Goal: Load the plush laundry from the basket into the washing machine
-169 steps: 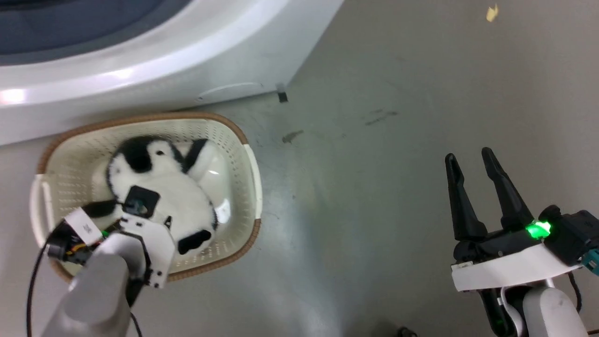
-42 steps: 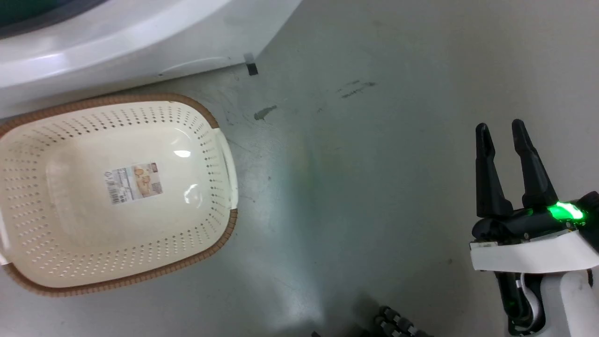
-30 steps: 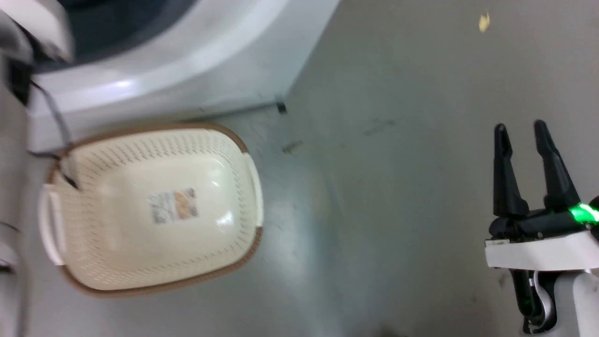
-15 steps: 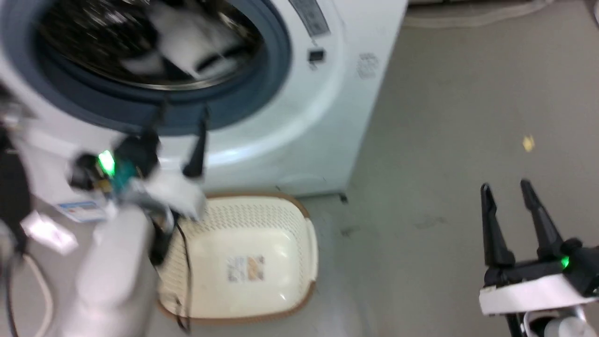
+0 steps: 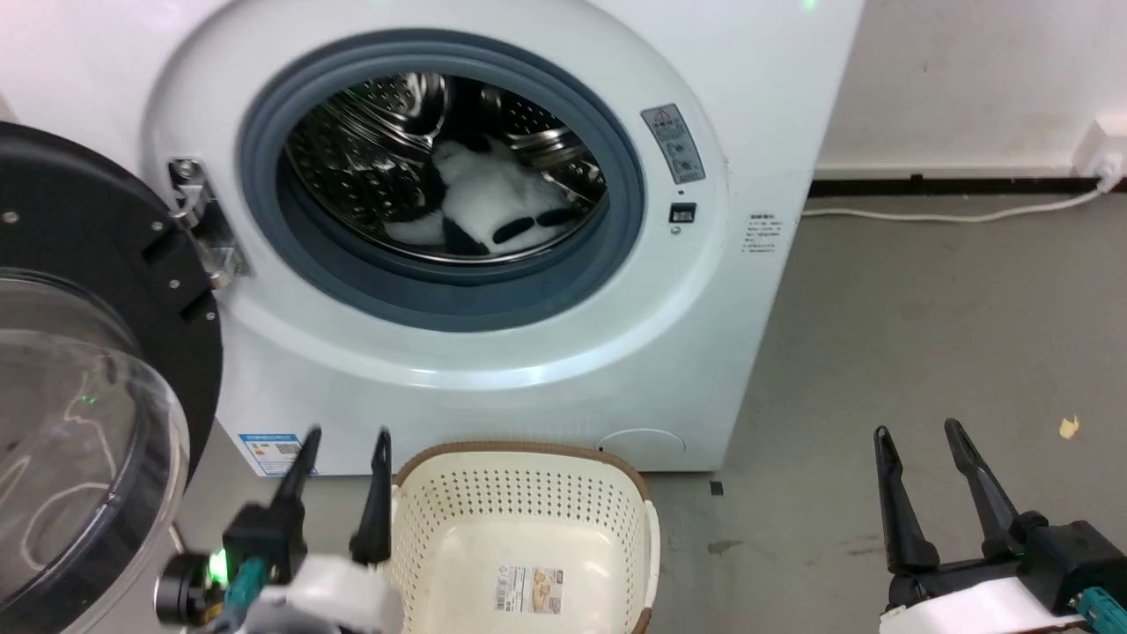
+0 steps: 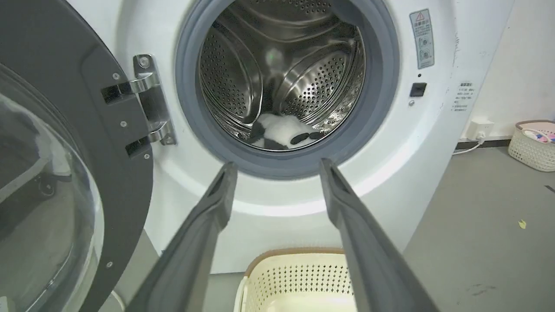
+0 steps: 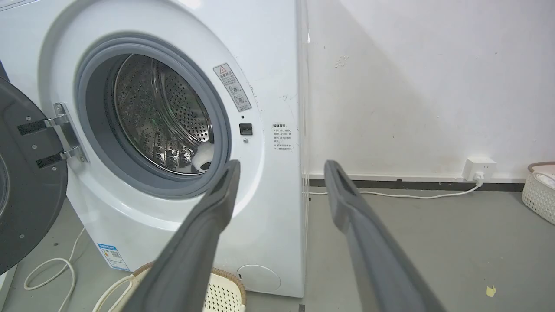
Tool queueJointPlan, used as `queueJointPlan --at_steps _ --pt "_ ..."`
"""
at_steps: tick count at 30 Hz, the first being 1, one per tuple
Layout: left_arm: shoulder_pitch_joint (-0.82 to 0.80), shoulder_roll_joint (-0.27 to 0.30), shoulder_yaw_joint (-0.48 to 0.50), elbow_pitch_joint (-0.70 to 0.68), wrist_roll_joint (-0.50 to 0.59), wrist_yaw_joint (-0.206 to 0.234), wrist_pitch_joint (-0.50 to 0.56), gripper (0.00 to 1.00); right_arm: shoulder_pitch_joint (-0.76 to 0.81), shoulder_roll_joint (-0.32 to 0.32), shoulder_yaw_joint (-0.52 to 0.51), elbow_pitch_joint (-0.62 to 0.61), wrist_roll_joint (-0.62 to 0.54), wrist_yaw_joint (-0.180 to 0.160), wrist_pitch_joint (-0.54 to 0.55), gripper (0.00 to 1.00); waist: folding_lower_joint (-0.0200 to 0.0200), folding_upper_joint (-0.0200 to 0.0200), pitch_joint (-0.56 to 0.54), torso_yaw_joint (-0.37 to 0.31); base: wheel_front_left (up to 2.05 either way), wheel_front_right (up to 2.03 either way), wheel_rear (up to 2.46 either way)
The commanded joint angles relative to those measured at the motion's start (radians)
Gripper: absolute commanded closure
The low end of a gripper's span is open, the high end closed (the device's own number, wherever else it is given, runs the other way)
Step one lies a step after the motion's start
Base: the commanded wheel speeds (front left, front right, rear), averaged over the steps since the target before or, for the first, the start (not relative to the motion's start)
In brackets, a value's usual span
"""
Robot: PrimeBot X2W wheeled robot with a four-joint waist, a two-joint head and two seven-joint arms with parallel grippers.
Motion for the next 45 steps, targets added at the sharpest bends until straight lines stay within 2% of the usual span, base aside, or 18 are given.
queueJointPlan --at_steps 1,7,13,14,45 --pt "0.026 -0.008 0.010 -0.013 0.000 0.007 -0.005 0.00 0.011 -0.001 0.002 0.004 -0.005 -0.001 -0.004 0.00 0.0003 0.0000 -0.011 0.008 0.00 0.00 0.00" --pt "0.123 -0.049 0.040 -0.067 0.014 0.025 -0.005 0.00 0.025 -0.001 0.005 0.015 -0.013 -0.001 -0.004 0.00 0.0003 0.0000 -0.019 0.016 0.00 0.00 0.00" --pt "0.152 -0.070 0.051 -0.089 0.021 0.023 -0.005 0.00 0.039 -0.001 0.003 0.019 -0.015 -0.001 -0.004 0.00 0.0003 0.0000 -0.019 0.022 0.00 0.00 0.00" --pt "0.146 -0.077 0.055 -0.084 0.013 0.022 0.000 1.00 0.026 0.000 0.005 0.020 -0.009 0.000 0.000 1.00 0.0004 0.0000 -0.019 0.022 0.00 0.00 0.00" --pt "0.139 -0.088 0.073 -0.117 0.056 0.017 0.057 1.00 0.013 0.000 0.009 0.010 -0.034 0.000 0.057 1.00 0.0004 0.0000 -0.017 0.029 0.00 0.00 0.00"
